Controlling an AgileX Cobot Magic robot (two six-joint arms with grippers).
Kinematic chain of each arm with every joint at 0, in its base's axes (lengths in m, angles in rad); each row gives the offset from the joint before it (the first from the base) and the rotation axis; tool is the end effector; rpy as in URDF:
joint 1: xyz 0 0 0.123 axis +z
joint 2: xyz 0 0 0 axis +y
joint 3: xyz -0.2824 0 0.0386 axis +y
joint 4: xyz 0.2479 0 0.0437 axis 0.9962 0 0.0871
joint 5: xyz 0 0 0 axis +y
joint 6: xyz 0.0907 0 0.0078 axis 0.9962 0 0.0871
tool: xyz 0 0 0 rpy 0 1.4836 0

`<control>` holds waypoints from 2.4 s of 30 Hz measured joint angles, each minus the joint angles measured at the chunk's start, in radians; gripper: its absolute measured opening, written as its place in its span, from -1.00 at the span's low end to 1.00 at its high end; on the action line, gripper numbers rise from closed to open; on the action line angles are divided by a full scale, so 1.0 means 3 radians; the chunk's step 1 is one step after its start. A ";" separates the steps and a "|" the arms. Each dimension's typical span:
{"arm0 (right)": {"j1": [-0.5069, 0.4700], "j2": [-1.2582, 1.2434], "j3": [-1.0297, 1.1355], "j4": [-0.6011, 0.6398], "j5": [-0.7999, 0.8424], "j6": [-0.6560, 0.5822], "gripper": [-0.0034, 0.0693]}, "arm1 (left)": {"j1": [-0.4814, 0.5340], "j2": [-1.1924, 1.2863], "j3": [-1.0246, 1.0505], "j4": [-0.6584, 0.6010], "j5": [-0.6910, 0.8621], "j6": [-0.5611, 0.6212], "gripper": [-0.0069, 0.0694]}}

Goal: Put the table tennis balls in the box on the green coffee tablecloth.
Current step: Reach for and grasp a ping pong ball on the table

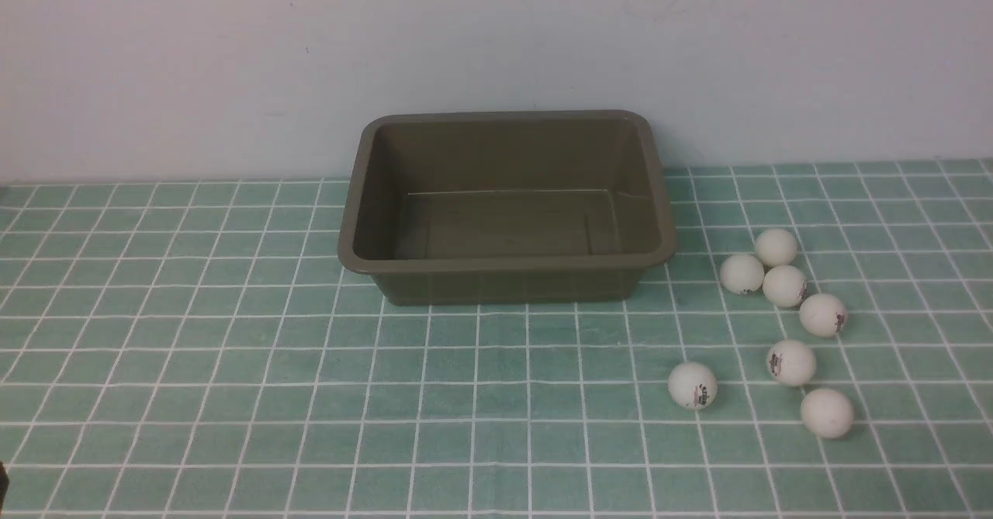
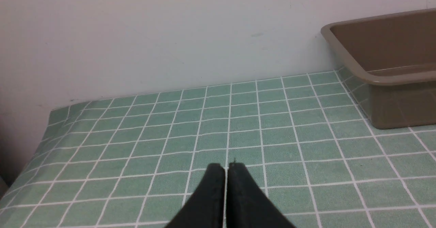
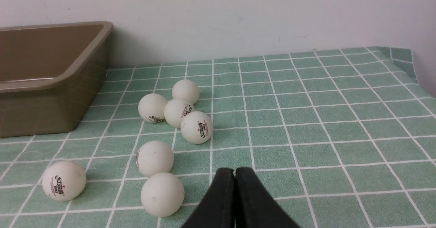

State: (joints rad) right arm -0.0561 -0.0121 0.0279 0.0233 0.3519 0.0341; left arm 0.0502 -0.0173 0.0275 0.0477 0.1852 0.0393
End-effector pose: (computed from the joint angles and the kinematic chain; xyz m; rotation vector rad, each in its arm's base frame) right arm 0.0531 -0.0022 0.1726 0.0981 1.8486 0.0073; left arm 0.0557 0.0036 0.1879 0.0236 1.6798 0.1101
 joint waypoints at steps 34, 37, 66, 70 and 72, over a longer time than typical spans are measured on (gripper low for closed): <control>0.0000 0.0000 0.0004 0.0083 -0.0199 0.0000 -0.95 | 0.0000 0.0000 0.0000 0.0000 0.0000 0.0000 -0.84; 0.0000 0.0000 0.0004 0.0443 -0.0806 0.0048 -0.95 | 0.0000 0.0000 0.0000 0.0000 0.0000 0.0000 -0.84; 0.0000 0.0233 -0.0908 -0.1311 -0.1395 0.1587 -0.95 | 0.0000 0.0000 0.0000 0.0000 0.0000 0.0000 -0.84; 0.0000 0.0683 -0.1272 -0.2161 -0.0910 0.2169 -0.95 | 0.0000 0.0000 0.0000 0.0000 0.0000 0.0000 -0.84; 0.0000 0.1026 -0.1440 -0.2420 -0.0689 0.2384 -0.95 | 0.0000 0.0000 0.0000 0.0000 0.0000 0.0000 -0.84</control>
State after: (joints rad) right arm -0.0561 0.2956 -0.4041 -0.7026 0.1451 0.7492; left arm 0.0502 -0.0173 0.0275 0.0477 0.1852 0.0393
